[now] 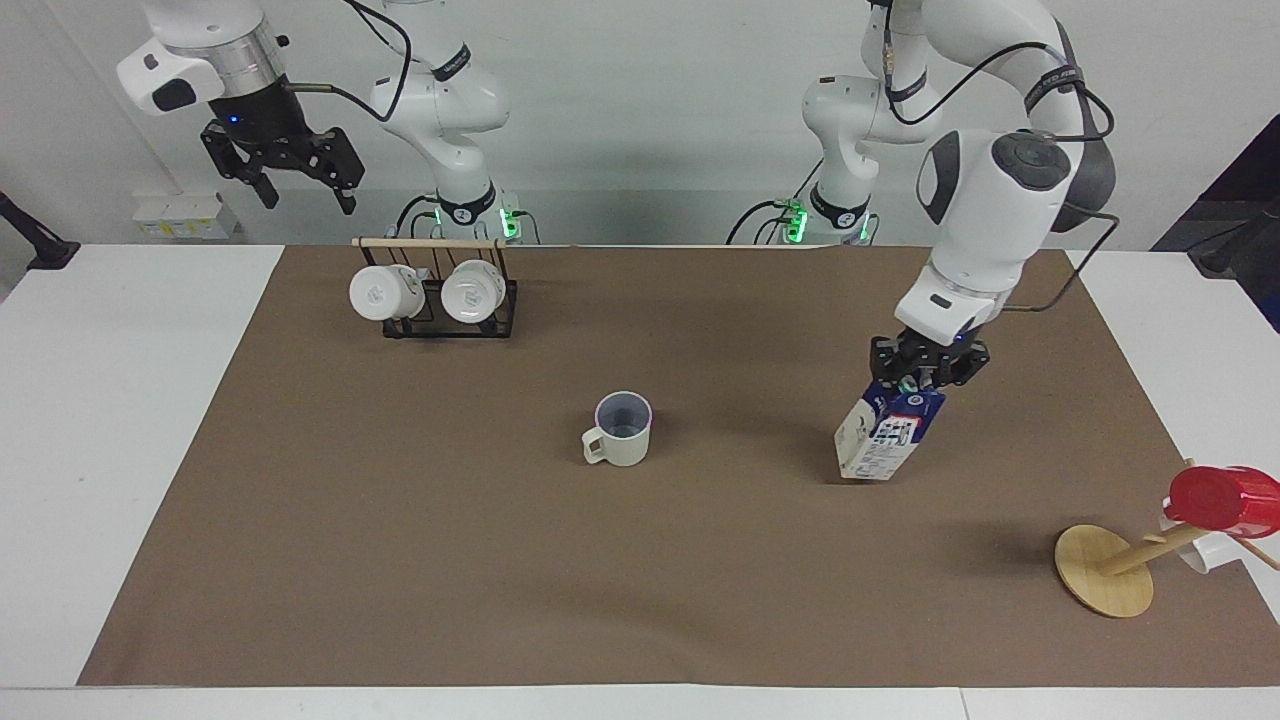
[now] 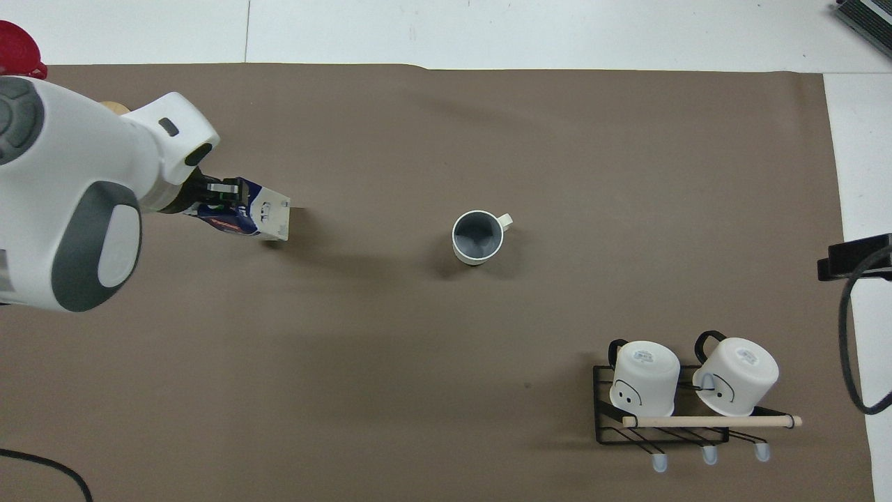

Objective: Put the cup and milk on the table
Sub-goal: 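Carry the milk carton with the left gripper toward the white mug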

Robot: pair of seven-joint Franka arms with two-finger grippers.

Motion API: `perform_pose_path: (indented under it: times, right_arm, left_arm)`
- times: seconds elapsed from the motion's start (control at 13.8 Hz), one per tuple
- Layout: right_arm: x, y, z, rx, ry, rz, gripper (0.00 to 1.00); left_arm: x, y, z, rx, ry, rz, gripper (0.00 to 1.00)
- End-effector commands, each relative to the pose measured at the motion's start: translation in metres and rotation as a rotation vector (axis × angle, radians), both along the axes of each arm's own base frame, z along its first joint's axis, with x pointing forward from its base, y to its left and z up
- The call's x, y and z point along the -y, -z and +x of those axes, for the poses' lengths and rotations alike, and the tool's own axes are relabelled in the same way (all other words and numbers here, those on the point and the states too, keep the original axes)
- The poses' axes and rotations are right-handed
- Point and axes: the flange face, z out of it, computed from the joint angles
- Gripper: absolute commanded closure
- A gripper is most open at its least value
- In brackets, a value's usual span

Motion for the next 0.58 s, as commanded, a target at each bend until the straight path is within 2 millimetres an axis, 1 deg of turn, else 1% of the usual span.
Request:
perform_pose_path:
  times: [0.0,0.14,0.29,0.51]
  right_arm:
    - [0.001,-0.003,-0.001,0.01,0.036,0.016,0.0]
    - [0.001,-0.002,-0.001,0.004,0.033,0.017,0.0]
    - [-0.001,-0.003,-0.001,0.009,0.028,0.017,0.0]
    - [-0.001,-0.003,-0.001,0.009,0.028,0.017,0.0]
  left_arm:
    - [0.04,-0.009,-0.012,0.02,-0.052,-0.024,0.87]
    - [0.066,-0.01,-0.022,0.018,-0.061,-0.034,0.87]
    - [0.086,-0.012,-0.03,0.026,-0.075,-0.05,0.87]
    - [0.116,-0.009,-0.043,0.022,-0.089,-0.057,0.87]
